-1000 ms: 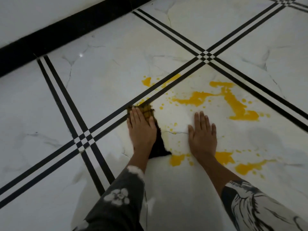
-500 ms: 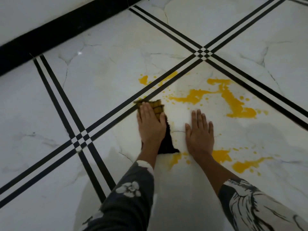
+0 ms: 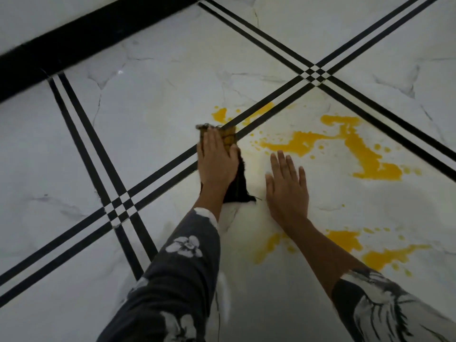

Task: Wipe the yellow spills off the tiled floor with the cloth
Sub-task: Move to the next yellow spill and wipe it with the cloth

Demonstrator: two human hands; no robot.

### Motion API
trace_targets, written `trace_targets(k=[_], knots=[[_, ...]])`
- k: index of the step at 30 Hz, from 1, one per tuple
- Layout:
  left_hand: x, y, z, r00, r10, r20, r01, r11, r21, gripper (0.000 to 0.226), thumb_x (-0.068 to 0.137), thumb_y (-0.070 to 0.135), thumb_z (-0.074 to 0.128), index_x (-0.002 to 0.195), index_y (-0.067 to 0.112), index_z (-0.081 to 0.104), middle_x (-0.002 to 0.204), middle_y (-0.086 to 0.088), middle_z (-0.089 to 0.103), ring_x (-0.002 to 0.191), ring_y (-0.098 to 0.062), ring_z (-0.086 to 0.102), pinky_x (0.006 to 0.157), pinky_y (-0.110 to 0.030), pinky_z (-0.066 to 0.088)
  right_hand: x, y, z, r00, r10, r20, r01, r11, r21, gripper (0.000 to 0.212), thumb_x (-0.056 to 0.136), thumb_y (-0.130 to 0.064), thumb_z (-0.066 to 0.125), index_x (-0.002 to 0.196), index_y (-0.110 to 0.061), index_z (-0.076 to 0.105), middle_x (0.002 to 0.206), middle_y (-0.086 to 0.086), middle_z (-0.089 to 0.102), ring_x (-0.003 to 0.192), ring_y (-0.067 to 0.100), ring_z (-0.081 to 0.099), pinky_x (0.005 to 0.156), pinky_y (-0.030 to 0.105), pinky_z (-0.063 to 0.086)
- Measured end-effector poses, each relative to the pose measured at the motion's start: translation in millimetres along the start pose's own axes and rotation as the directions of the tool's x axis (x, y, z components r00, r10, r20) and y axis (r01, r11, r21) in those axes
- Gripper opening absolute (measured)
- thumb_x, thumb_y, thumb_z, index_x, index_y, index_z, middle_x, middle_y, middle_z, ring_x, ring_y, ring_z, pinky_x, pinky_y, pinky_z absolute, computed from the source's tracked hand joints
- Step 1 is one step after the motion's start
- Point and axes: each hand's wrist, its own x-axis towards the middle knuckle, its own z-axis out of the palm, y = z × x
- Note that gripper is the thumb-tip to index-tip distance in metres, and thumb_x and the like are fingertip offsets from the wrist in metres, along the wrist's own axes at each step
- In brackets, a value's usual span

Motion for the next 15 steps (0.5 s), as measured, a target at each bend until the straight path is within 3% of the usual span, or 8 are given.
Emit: trace_targets(k=[2,4,6,8,11,13,15], knots=[[-12.8,2.7,0.4,0.976,0.212,0.049,-0.213,0.977,0.02,0.064,0.098,0.044,0.018,0.149,0.006,0.009,0.157,-0.01,0.013,0.145,-0.02,0.009,0.118,-0.035,0.002,9.2,-3.9,6.8,1.0,-0.021,0.001,0.021,0.999,-0.029,0.059,0.092,-0.034,0.004,0.149,-0.018,0.01,0.158,0.0,0.006,0.145,0.016,0.004,0.114,0.032,-0.006],[-35.9,-22.1,-5.5,0.942,0.326,0.081,-0.327,0.945,-0.003,0.065,0.096,0.046,0.015,0.15,0.01,0.011,0.157,-0.006,0.014,0.145,-0.017,0.009,0.117,-0.034,0.002,16.7,-9.8,11.1,0.999,-0.038,-0.012,0.038,0.999,-0.026,0.064,0.089,-0.036,-0.004,0.148,-0.018,0.011,0.157,0.0,0.007,0.145,0.016,0.005,0.113,0.031,-0.007],[-45.4,-57.7,-11.2,0.964,0.263,0.041,-0.263,0.965,-0.018,0.066,0.095,0.047,0.018,0.15,0.011,0.012,0.157,-0.007,0.017,0.145,-0.018,0.012,0.118,-0.037,0.006,27.2,-17.2,11.0,0.999,-0.044,-0.029,0.045,0.999,0.009,0.065,0.088,-0.037,-0.003,0.148,-0.018,0.012,0.157,0.0,0.008,0.145,0.016,0.005,0.113,0.031,-0.008],[-25.5,-79.7,-16.2,0.995,0.101,-0.004,-0.101,0.995,0.002,0.069,0.094,0.047,0.018,0.149,0.008,0.012,0.156,-0.011,0.017,0.145,-0.021,0.013,0.118,-0.039,0.008,43.9,-20.1,8.9,0.998,-0.041,-0.039,0.042,0.999,0.005,0.059,0.093,-0.037,0.002,0.149,-0.018,0.01,0.158,0.0,0.006,0.145,0.016,0.004,0.113,0.032,-0.009],[24.7,-65.7,-13.7,0.994,-0.099,-0.04,0.1,0.995,0.008,0.067,0.097,0.044,0.019,0.149,0.004,0.007,0.158,-0.013,0.009,0.145,-0.023,0.007,0.118,-0.039,0.004,70.4,-15.1,8.8,0.999,-0.019,-0.03,0.018,0.999,-0.03,0.051,0.101,-0.03,0.017,0.149,-0.017,0.007,0.158,0.0,0.001,0.145,0.016,0.0,0.112,0.032,-0.012],[43.1,-41.7,-7.6,0.992,-0.123,-0.027,0.123,0.992,-0.016,0.066,0.099,0.042,0.022,0.149,0.003,0.005,0.158,-0.013,0.006,0.146,-0.023,0.005,0.118,-0.039,0.002,76.4,-11.4,10.2,0.998,-0.029,-0.051,0.027,0.999,-0.042,0.051,0.101,-0.03,0.018,0.149,-0.016,0.009,0.158,0.001,0.004,0.145,0.017,0.002,0.113,0.033,-0.011],[38.5,-27.3,-2.8,0.999,-0.033,-0.02,0.033,0.999,-0.003,0.067,0.098,0.044,0.02,0.149,0.003,0.006,0.158,-0.013,0.008,0.145,-0.023,0.006,0.117,-0.037,0.002,75.4,-9.8,13.8,0.997,-0.041,-0.064,0.038,0.998,-0.051,0.055,0.097,-0.033,0.015,0.149,-0.015,0.012,0.157,0.002,0.008,0.145,0.017,0.005,0.112,0.033,-0.01]])
